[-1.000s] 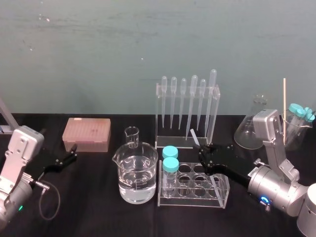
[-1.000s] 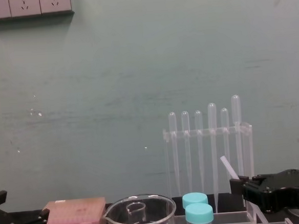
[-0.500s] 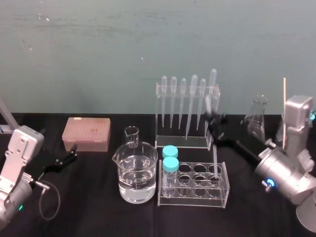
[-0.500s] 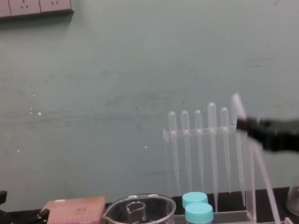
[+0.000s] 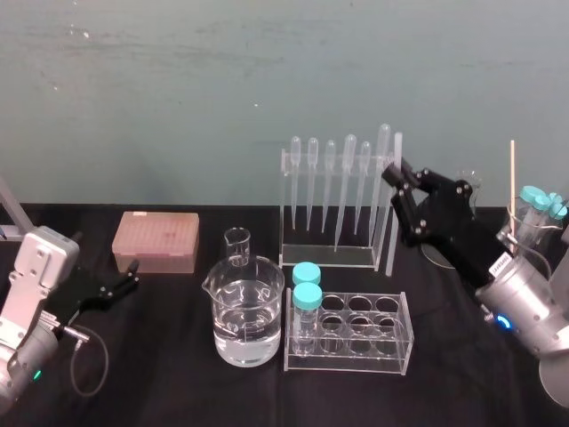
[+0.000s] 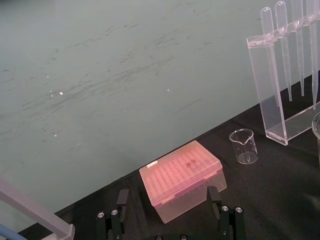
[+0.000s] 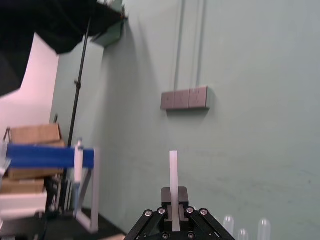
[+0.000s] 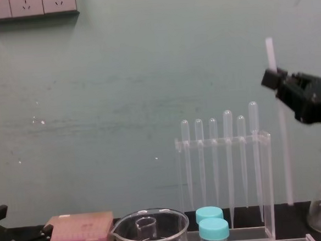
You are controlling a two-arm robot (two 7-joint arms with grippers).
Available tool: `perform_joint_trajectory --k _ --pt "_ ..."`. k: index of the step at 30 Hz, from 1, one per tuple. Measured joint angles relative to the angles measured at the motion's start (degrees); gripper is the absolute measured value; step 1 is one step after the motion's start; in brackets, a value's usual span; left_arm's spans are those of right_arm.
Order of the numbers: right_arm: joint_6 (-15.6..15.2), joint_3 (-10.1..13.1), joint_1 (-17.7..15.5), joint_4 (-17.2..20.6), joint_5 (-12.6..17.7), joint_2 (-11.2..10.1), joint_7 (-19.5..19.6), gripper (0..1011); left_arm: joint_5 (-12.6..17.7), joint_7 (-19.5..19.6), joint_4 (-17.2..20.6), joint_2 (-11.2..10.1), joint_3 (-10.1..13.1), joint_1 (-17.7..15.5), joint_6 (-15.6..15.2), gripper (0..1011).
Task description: Pick up the stirring rod with one hand, then place it down.
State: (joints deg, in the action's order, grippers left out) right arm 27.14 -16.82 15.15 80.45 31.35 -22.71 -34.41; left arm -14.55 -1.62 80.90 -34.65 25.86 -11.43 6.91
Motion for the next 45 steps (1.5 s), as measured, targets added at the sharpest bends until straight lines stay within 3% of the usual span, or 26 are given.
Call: perform_joint_trajectory --k 9,45 --pt "1.2 0.3 -0.9 -2.6 -5.8 -0.6 0.5 68 0.0 0.0 0.0 0.0 0.0 0.0 0.0 1000" --pt "1.1 0.1 -0.8 -2.2 -4.9 -0.5 0.4 68 0.0 0.0 0.0 0.0 0.0 0.0 0.0 1000"
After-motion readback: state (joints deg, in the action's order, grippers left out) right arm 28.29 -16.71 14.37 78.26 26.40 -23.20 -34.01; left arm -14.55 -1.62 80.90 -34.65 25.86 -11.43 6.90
